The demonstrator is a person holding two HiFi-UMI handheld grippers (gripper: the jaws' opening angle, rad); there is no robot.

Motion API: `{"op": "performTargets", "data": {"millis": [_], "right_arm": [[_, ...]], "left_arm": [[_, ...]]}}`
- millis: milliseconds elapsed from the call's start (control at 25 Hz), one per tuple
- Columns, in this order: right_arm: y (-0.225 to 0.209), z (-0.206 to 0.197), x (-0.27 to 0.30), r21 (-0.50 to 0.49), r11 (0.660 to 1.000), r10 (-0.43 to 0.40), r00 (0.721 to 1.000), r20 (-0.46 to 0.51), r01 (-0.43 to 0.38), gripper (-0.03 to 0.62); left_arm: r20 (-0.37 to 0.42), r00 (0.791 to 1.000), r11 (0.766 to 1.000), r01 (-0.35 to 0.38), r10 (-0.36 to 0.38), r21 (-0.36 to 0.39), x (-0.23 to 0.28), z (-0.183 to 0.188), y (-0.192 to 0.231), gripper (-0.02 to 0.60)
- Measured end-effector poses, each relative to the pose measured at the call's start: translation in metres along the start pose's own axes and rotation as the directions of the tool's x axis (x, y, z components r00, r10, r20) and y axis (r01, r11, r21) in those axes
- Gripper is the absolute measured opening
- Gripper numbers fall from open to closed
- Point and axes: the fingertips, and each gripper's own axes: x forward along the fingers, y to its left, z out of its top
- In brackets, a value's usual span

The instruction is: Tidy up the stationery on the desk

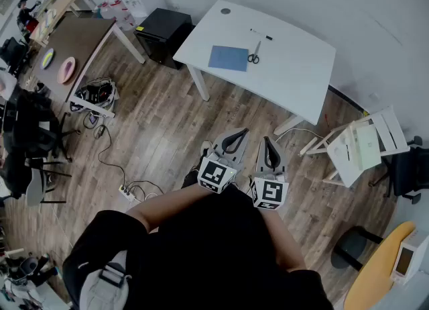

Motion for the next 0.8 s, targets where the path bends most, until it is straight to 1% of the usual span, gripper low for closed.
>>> {"op": "performTargets", "data": {"millis": [120,280,400,480,600,640,720,800], "right_arm": [[0.001,-0.007,0.006,0.012,1.0,-0.005,1.0,-0.015,0.005,0.031],[0.003,-0.018,0.02,0.036,0.999,0.011,0.999,-0.036,-0.01,0.031],[-0.002,-0.023,0.038,0.049,0.998,-0.025,0.999,-0.046,0.028,0.032],[-0.002,-0.021,0.056,0.055,0.998,-0.031,0.999,-0.041,0.033,0.032],[0.003,-0.01,0.092,0.043,0.999,-0.016,1.0,-0.024,0.017,0.034],[0.004,-0.007,0.104,0.039,0.999,-0.014,1.0,-0.023,0.014,0.034],[0.011,0.001,0.129,0.037,0.999,-0.012,1.0,-0.025,0.012,0.034],[0.022,0.008,0.157,0.029,1.0,-0.002,1.0,-0.027,0.003,0.034]], "left_arm": [[-0.015,1.0,1.0,0.001,-0.001,-0.008,0.004,-0.005,0.006,0.014],[-0.042,0.999,0.999,0.016,-0.017,-0.029,0.01,-0.018,0.017,0.014],[-0.054,0.998,0.998,0.019,-0.022,-0.067,0.015,-0.027,0.039,0.014],[-0.061,0.998,0.997,0.007,-0.012,-0.076,0.02,-0.029,0.059,0.014],[-0.066,0.998,0.997,-0.008,0.003,-0.079,0.031,-0.028,0.094,0.014],[-0.064,0.998,0.995,-0.016,0.01,-0.098,0.034,-0.028,0.107,0.014],[-0.055,0.998,0.986,-0.038,0.029,-0.161,0.038,-0.024,0.136,0.014],[-0.045,0.997,0.977,-0.076,0.068,-0.198,0.041,-0.017,0.174,0.014]]}}
